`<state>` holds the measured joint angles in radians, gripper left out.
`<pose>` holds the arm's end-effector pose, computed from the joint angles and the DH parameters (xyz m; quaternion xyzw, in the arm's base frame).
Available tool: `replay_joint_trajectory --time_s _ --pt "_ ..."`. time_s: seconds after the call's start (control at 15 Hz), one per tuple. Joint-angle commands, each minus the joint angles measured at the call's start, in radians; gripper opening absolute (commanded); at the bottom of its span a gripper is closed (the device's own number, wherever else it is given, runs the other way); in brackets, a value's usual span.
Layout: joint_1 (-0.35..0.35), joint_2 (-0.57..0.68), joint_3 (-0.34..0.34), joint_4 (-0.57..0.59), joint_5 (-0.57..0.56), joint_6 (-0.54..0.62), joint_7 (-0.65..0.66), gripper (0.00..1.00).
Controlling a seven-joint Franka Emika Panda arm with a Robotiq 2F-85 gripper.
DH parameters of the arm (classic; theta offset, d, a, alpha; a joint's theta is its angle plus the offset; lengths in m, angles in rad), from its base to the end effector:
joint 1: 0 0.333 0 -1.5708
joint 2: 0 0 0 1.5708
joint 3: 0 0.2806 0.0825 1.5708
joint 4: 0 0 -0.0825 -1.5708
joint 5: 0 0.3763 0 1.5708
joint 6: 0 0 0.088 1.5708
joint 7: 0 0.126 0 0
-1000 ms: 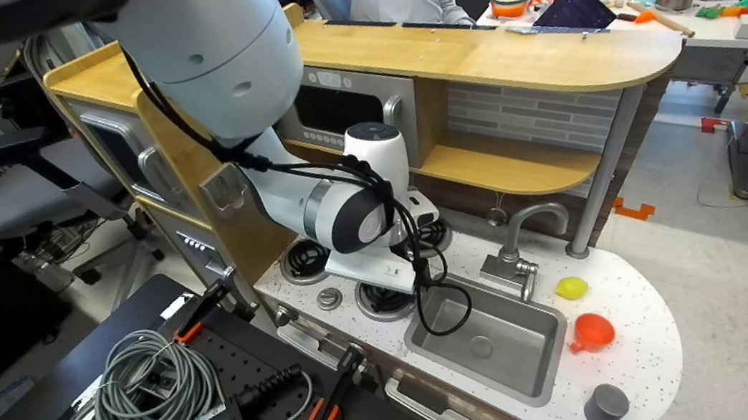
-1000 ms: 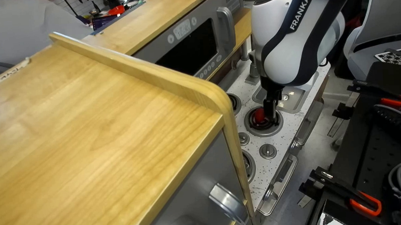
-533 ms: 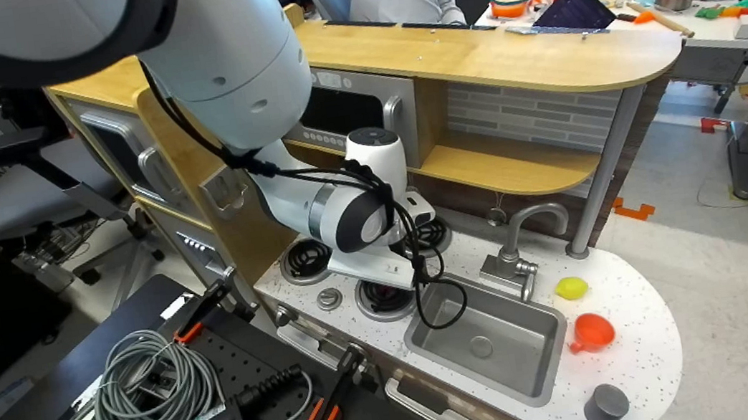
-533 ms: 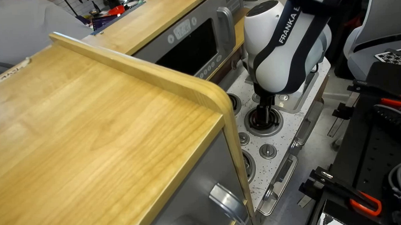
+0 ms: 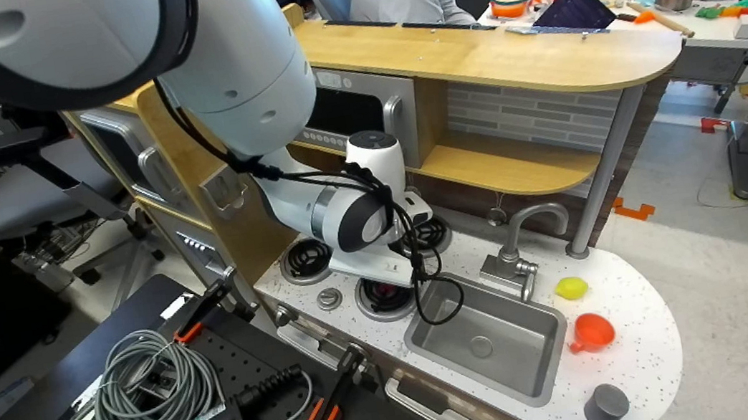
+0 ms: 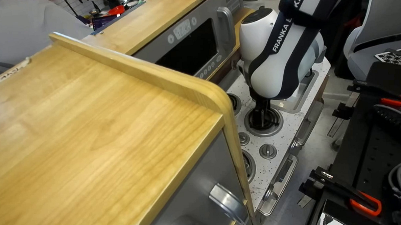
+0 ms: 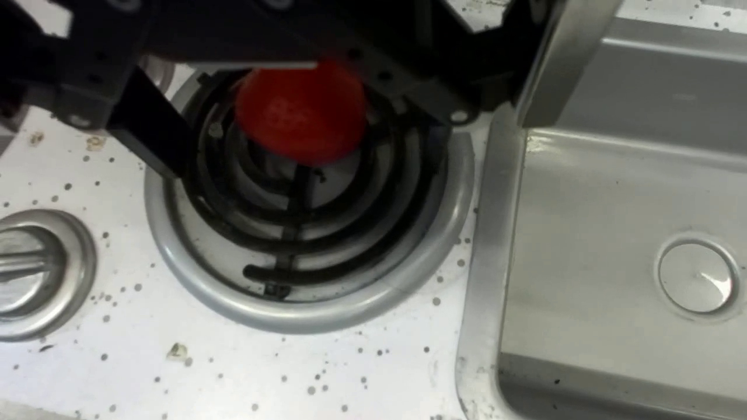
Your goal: Get the strawberry toy from the right front plate of the stove and put it in the sink
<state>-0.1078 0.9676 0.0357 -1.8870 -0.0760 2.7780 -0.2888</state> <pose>0.5408 -0.0334 -0.0453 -0.9899 -0.1367 0.0364 0.0095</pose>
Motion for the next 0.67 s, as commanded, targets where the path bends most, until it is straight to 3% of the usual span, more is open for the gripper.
replay_joint_trajectory --time_s 0.0,0.13,0.2,0.53,0.6 --pt "0.001 0.016 0.014 0.039 -0.015 -0.032 0.005 1.0" --pt "0.002 0.017 0.017 0.041 -0.012 -0.036 0.006 0.74" --pt "0.004 0.018 0.015 0.041 -0.013 -0.036 0.008 0.65" --pt "0.009 0.013 0.0 0.052 -0.013 -0.05 0.018 0.29" --pt "0.012 0.013 -0.003 0.053 -0.013 -0.053 0.022 0.28"
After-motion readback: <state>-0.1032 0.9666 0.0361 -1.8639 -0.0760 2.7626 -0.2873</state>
